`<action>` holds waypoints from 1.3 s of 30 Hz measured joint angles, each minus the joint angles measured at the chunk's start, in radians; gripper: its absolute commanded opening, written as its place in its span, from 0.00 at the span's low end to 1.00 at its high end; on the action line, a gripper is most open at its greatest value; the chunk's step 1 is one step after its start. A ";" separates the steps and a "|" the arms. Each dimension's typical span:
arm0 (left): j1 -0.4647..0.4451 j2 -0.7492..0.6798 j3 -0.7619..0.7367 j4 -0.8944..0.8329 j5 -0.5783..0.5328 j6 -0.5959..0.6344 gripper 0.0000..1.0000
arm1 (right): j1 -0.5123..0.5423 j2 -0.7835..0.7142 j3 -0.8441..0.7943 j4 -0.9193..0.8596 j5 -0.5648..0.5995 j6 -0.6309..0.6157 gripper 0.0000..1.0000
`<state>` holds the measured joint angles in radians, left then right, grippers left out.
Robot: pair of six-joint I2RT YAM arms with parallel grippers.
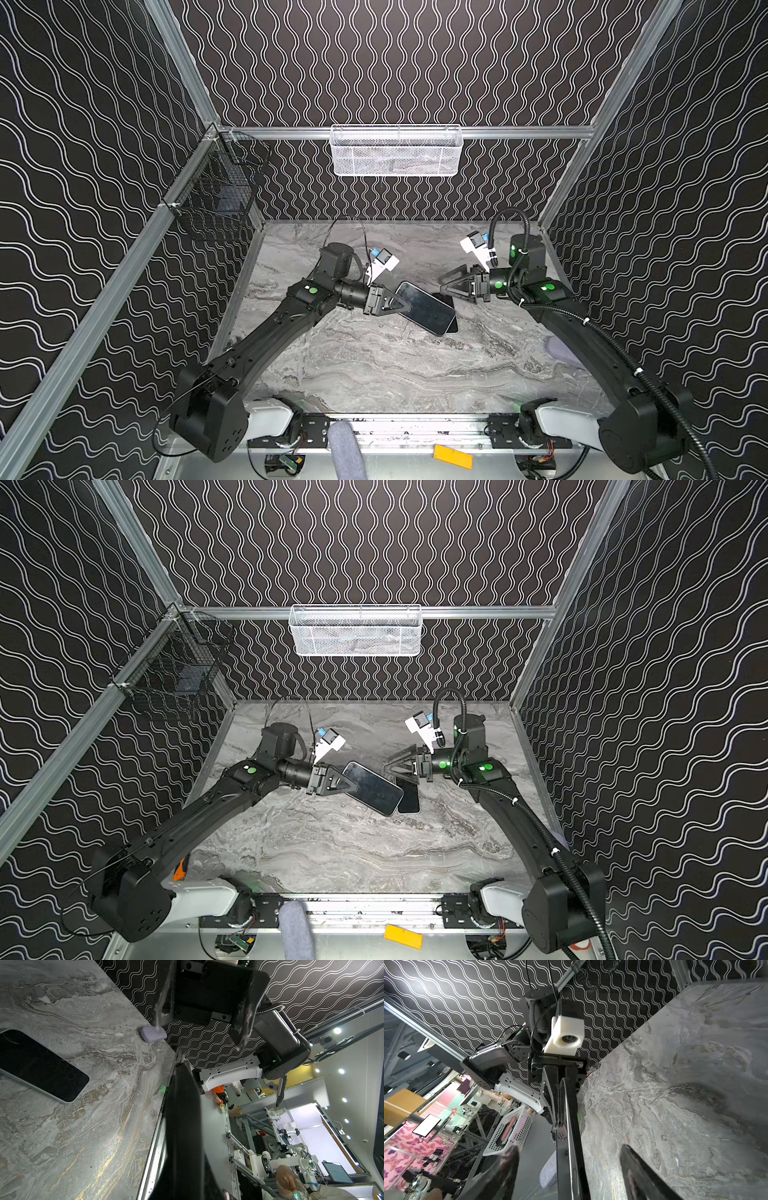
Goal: Put the phone into the phone case
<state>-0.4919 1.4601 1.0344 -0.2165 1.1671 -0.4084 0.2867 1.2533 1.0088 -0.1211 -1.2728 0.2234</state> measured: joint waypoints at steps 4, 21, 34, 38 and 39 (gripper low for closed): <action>-0.002 0.006 0.013 -0.014 0.001 0.016 0.00 | 0.007 0.029 -0.004 -0.016 -0.015 -0.019 0.77; -0.006 0.026 0.005 0.019 0.026 -0.006 0.00 | 0.080 0.082 0.007 -0.150 -0.068 -0.154 0.10; -0.002 -0.011 -0.019 0.059 -0.006 -0.034 0.59 | 0.083 0.077 0.001 -0.109 -0.041 -0.074 0.00; 0.023 -0.052 -0.028 0.062 -0.064 -0.037 0.99 | 0.080 0.073 -0.031 -0.072 0.037 -0.016 0.00; 0.034 -0.067 -0.034 0.058 -0.087 -0.037 0.98 | 0.080 0.071 -0.044 -0.067 0.056 -0.002 0.00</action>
<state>-0.4576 1.3930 1.0000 -0.1581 1.0805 -0.4458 0.3668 1.3243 0.9649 -0.1883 -1.2171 0.2218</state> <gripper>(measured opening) 0.969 0.116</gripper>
